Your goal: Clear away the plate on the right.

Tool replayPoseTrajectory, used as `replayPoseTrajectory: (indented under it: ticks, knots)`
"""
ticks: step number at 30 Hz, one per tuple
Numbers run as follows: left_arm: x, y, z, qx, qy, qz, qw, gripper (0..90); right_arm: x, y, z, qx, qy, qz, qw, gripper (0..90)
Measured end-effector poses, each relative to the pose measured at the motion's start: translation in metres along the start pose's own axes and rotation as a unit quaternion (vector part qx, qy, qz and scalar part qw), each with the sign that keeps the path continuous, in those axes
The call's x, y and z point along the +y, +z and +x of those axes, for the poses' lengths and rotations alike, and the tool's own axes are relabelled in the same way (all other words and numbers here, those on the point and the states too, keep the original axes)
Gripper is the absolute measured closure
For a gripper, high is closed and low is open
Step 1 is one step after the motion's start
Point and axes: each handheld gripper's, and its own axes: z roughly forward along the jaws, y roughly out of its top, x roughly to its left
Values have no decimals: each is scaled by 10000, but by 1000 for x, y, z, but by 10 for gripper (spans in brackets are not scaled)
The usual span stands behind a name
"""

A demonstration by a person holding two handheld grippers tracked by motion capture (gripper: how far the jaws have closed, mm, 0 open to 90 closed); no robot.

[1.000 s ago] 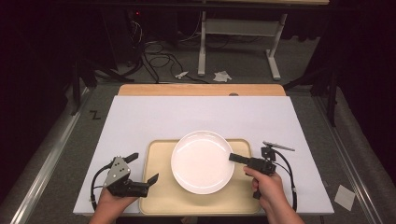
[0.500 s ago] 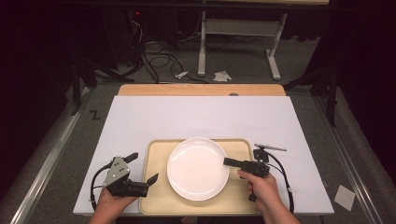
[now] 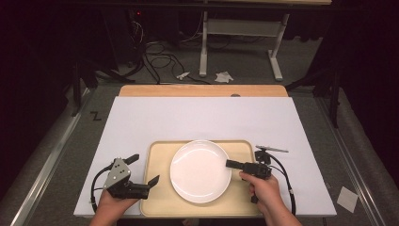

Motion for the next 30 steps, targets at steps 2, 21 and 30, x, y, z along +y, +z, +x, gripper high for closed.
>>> replayPoseTrajectory:
  ticks: [2, 21, 30]
  knots:
    - [0, 0, 0, -4, -1, 3, 10000, 2, 0, 1, 1, -27, 13, 8, 10000, 894]
    - [0, 1, -1, -61, 50, 15, 10000, 3, -2, 3, -2, -406, -147, 145, 9990, 863]
    - [0, 1, -1, -87, 71, 41, 9999, 2, -2, 5, -7, -583, -144, 343, 9976, 847]
